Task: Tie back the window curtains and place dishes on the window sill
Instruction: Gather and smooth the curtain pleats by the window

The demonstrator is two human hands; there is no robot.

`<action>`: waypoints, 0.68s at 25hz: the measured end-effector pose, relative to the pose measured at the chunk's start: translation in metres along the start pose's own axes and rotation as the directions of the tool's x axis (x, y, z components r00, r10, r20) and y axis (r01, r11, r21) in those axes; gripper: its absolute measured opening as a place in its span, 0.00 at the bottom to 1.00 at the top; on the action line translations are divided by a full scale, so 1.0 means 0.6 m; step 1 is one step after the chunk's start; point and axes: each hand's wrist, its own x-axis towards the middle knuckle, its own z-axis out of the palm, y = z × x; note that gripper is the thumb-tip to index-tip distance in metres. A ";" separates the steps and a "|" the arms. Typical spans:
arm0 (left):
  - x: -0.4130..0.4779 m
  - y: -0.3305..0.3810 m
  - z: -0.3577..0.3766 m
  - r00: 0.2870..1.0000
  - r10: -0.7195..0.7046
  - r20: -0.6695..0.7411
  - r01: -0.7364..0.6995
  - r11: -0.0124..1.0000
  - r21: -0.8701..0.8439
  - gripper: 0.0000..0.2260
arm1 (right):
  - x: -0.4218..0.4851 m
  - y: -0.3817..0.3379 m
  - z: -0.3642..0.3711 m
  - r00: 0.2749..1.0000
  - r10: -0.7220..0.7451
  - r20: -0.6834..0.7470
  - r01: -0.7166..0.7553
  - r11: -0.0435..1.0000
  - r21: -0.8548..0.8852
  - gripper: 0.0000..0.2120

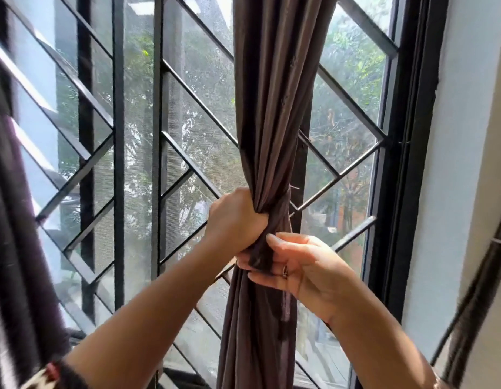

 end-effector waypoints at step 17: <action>-0.089 -0.041 0.004 0.957 0.241 0.158 -0.279 0.914 0.296 0.44 | 0.032 0.000 0.000 1.000 0.020 -0.015 -0.014 0.956 0.292 0.08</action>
